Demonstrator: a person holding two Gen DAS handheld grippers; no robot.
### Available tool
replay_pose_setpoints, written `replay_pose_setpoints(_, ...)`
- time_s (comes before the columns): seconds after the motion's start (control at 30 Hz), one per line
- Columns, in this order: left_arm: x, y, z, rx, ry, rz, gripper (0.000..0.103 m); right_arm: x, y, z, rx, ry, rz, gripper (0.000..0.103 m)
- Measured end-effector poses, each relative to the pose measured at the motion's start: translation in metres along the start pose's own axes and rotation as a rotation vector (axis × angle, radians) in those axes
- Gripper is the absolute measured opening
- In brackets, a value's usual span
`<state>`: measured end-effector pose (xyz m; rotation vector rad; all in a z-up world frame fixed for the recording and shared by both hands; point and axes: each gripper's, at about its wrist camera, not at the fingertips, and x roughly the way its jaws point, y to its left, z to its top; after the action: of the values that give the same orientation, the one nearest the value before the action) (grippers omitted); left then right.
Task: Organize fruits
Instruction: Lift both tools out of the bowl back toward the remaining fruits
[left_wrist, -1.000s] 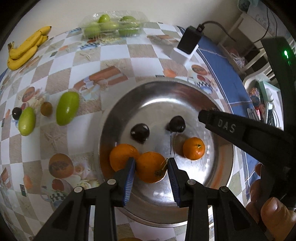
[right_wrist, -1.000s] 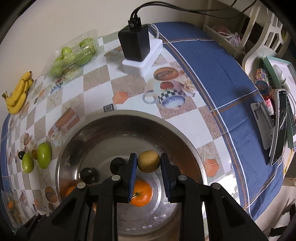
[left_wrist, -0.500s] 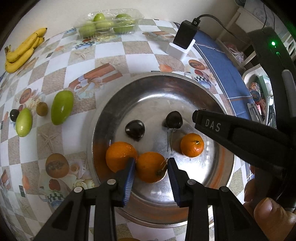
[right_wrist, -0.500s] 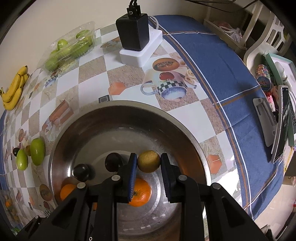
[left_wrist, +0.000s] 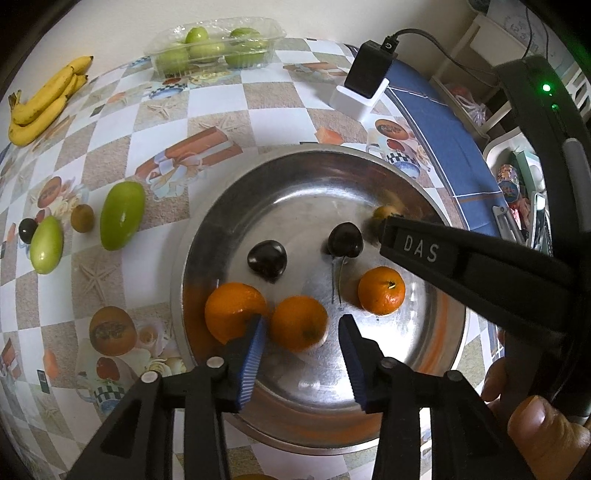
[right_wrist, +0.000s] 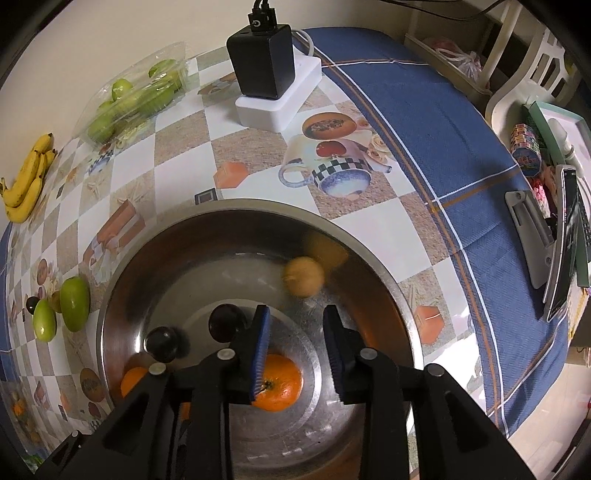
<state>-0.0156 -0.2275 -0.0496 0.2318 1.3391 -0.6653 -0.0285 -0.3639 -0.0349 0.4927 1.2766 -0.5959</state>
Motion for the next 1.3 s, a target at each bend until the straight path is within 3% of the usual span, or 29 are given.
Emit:
replay_pose_setpoints(0.4,-0.012,0.015,0.004,-0.059,-0.033,-0.014,0.051,-0.014,-0.001,0.003,0.005,-0.041,0.009,0.041)
replay_pose_setpoints(0.77,-0.027,0.063,0.012,-0.242,-0.101,0.014,0.051,-0.014,0.01,0.003,-0.023,-0.044,0.031,0.041)
replay_pose_setpoints(0.97,-0.038,0.103,0.014,-0.362,-0.141,0.074,0.061,-0.018,0.028,0.0,-0.067,-0.043,0.081,0.041)
replay_pose_setpoints(1.17,-0.038,0.139,0.011,-0.476,-0.138,0.089,0.066,-0.026,0.052,-0.006,-0.142,-0.068,0.093,0.041)
replay_pose_setpoints(1.3,-0.039,0.154,0.007,-0.526,-0.138,0.119,0.075,-0.026,0.063,-0.009,-0.171,-0.067,0.094,0.041)
